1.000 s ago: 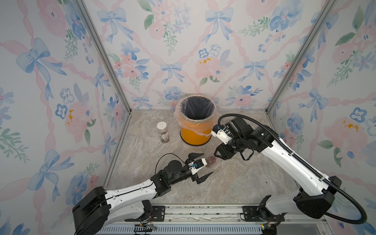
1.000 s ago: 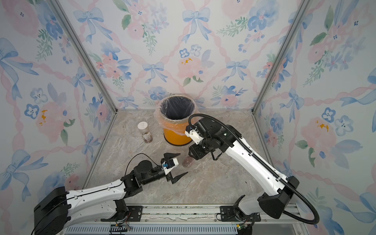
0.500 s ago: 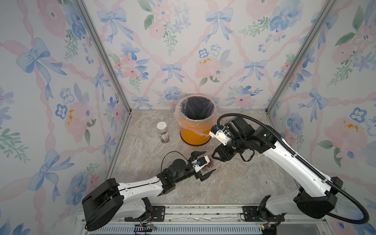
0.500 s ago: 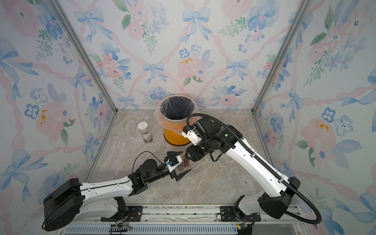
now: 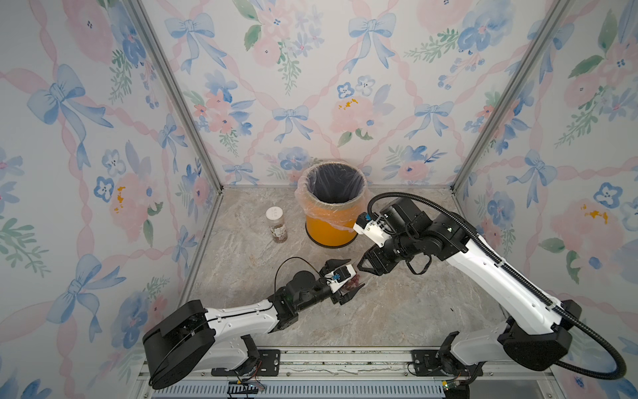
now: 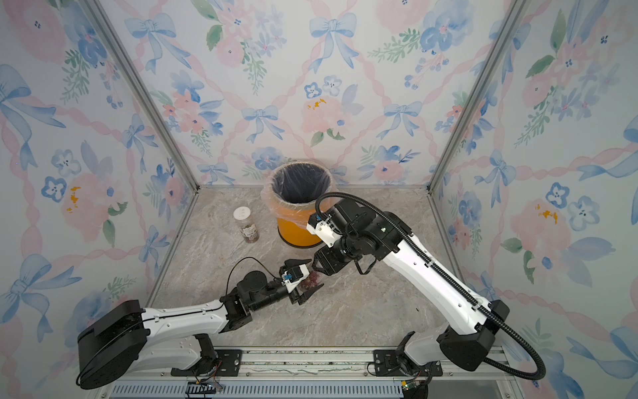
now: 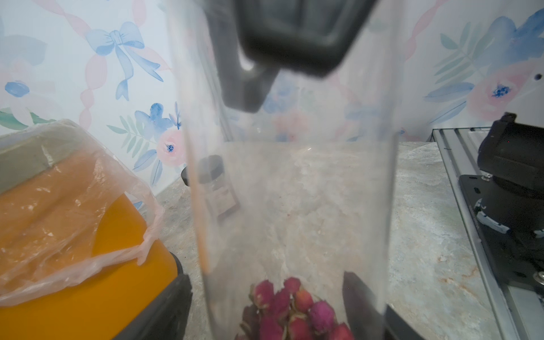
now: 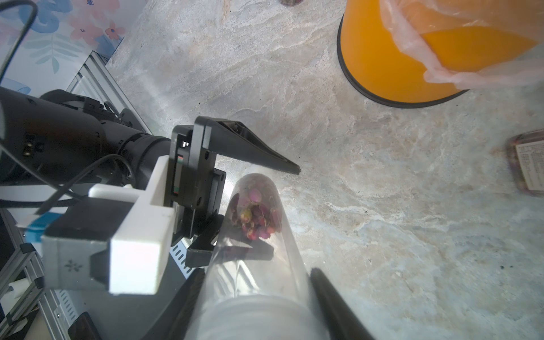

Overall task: Empty the moldy dried flower tea in the jars
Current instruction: Unscrew the lid from the jar.

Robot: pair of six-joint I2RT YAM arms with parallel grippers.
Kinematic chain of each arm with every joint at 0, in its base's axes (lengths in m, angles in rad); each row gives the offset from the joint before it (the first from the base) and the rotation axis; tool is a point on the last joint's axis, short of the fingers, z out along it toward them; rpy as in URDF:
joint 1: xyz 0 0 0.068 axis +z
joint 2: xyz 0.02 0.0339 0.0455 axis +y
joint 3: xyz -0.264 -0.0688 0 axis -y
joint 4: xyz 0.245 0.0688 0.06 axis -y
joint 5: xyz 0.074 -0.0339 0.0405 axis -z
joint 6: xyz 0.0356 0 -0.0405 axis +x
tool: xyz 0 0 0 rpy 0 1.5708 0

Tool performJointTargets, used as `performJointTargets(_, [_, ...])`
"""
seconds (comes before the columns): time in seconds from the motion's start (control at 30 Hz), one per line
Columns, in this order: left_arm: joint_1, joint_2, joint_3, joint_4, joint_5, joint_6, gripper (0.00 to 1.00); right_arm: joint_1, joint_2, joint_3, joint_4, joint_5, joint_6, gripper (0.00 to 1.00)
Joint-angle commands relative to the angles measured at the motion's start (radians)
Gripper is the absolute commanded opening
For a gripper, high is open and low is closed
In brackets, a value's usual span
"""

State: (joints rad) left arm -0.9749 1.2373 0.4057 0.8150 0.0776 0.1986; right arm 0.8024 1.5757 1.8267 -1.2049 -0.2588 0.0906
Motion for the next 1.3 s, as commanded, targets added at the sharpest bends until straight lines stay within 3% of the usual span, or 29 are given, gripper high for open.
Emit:
performJointTargets(0.0, [0.005, 0.016, -0.016, 0.021, 0.008, 0.002, 0.79, 0.013, 0.024, 0.032, -0.022, -0.02, 0.014, 0.48])
performJointTargets(0.33, [0.004, 0.019, -0.01, 0.021, 0.0, -0.008, 0.62, 0.013, 0.023, 0.022, -0.021, -0.012, 0.004, 0.48])
performJointTargets(0.6, [0.005, 0.001, -0.02, 0.021, -0.014, -0.008, 0.49, 0.009, 0.026, 0.021, -0.022, -0.003, 0.0, 0.54])
performJointTargets(1.03, [0.005, -0.025, -0.058, 0.021, -0.07, -0.025, 0.48, -0.007, -0.001, 0.108, -0.073, 0.014, 0.003, 0.86])
performJointTargets(1.27, [0.006, -0.033, -0.074, 0.021, -0.146, -0.006, 0.45, -0.073, -0.062, 0.091, -0.064, -0.018, 0.107, 0.9])
